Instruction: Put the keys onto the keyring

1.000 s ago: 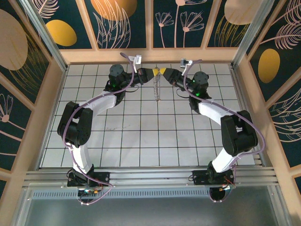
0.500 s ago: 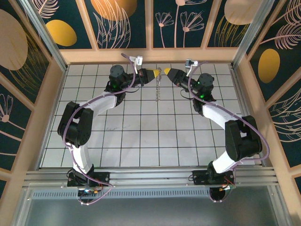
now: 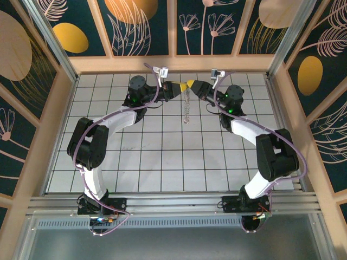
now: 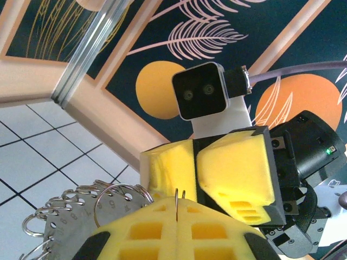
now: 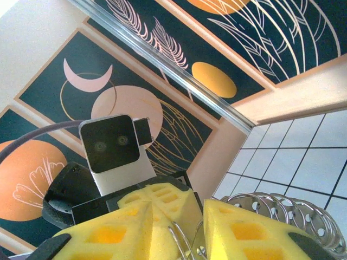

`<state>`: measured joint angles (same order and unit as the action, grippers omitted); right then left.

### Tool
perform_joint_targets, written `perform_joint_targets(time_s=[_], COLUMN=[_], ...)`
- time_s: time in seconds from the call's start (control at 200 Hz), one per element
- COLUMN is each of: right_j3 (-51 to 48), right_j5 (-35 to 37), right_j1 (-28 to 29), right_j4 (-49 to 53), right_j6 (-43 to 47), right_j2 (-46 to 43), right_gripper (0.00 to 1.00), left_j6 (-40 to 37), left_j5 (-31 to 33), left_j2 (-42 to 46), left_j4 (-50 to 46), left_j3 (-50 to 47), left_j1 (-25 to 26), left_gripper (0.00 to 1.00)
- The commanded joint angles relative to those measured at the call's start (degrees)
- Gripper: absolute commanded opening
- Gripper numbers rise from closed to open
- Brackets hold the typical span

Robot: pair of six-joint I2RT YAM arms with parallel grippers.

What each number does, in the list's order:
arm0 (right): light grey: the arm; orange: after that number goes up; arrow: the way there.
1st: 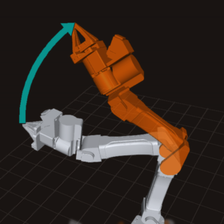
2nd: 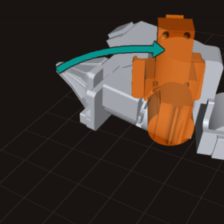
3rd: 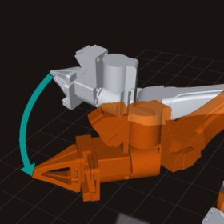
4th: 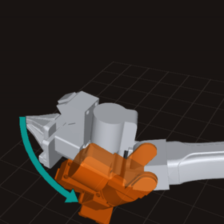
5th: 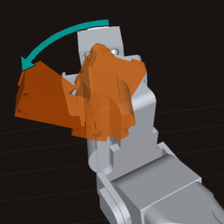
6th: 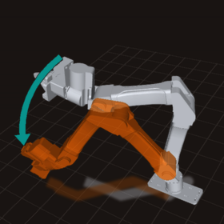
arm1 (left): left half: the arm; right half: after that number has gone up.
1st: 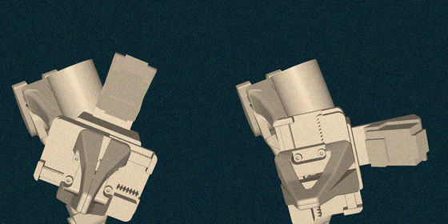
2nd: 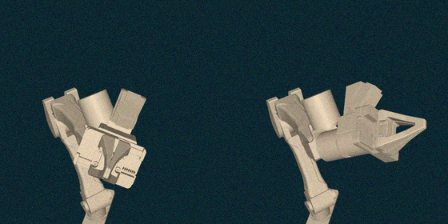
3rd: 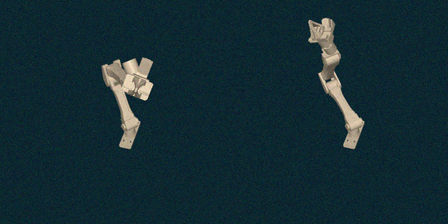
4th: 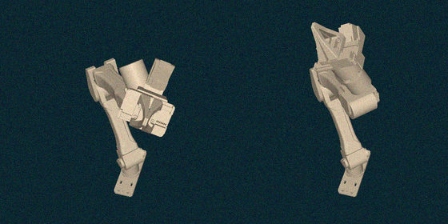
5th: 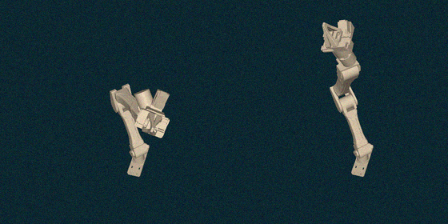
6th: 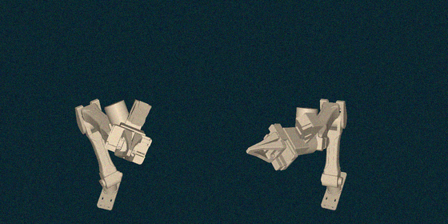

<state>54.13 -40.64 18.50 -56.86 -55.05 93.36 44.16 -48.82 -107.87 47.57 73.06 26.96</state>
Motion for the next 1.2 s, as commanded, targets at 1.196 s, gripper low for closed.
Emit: perform_joint_targets(time_s=[1.196], right_j3=[-6.65], right_j5=[-1.45], right_j1=[-0.61], right_j4=[-5.71], right_j6=[-1.54], right_j2=[-2.30], right_gripper=[0.18], left_j6=[-1.43], left_j5=[1.08], left_j2=[3.04], left_j4=[1.20], left_j3=[2.84], left_j1=[0.46], left_gripper=[0.00])
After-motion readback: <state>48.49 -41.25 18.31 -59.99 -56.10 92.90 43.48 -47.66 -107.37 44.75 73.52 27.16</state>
